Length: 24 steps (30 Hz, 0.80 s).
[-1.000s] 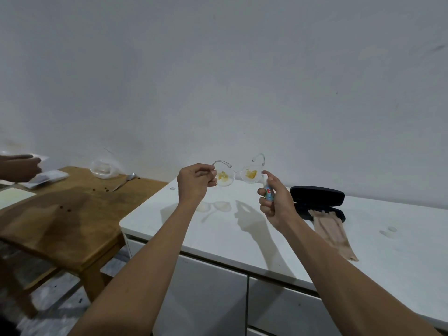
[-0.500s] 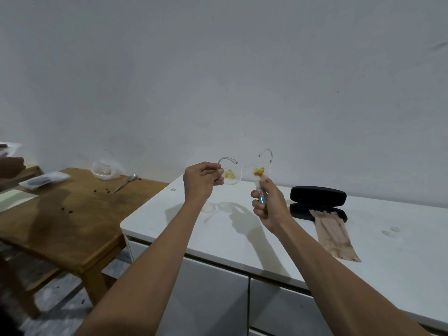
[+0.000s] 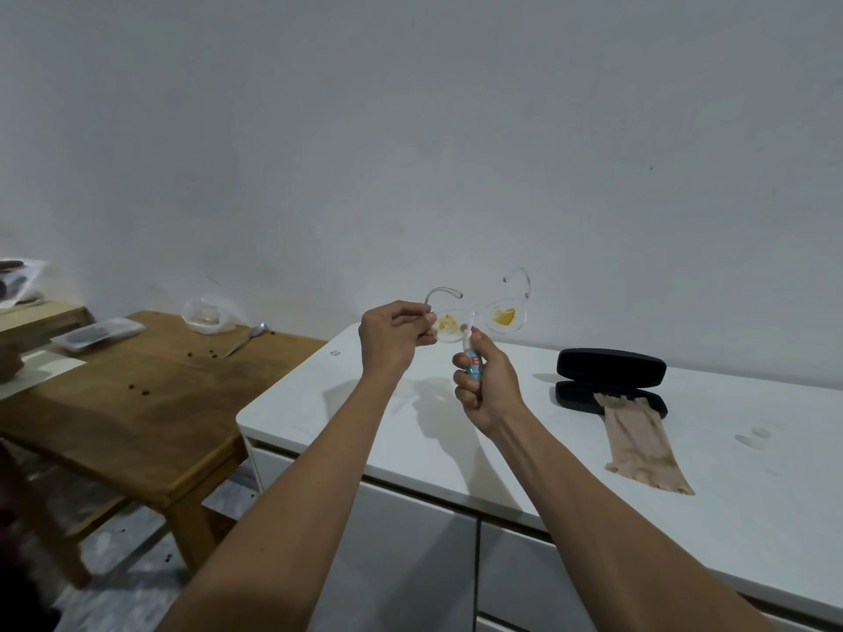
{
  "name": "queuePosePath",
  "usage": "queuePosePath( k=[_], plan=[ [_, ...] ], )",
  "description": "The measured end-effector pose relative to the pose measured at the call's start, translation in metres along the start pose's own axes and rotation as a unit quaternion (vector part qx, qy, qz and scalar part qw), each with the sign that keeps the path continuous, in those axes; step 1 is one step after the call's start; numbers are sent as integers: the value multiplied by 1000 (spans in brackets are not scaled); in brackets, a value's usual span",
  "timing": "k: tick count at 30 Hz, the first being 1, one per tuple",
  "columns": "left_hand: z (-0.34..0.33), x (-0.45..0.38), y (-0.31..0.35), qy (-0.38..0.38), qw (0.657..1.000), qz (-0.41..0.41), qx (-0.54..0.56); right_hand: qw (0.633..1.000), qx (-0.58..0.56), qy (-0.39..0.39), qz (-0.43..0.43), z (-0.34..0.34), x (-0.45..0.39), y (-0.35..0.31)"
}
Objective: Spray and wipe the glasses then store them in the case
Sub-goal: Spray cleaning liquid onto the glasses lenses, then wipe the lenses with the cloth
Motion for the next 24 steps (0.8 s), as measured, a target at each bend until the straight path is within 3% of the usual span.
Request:
queuePosePath(
  k=[4,10,13,18,24],
  plan=[
    [2,0,-4,5,1000,7,0,998,23,26,44,15,1,-4],
    [-1,2,-12,12,1000,8,8,960,146,184,152,73,14,-56],
    [-12,4,-19,18,1000,6,3,914,220,259,222,114,33,-97],
    [-42,11,-30,14,1000,7,-4,789,359,393,307,182,89,-159],
    [-79,22,-36,-1,1000,3,-14,736,369,477,307,260,151,-197]
  ],
)
Point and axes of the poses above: each hand's wrist, its own x-axis away from the middle knuckle, its own z-axis out of the back of the hand, y = z × x, the point moved 5 cm from there along -x, towards the middle knuckle
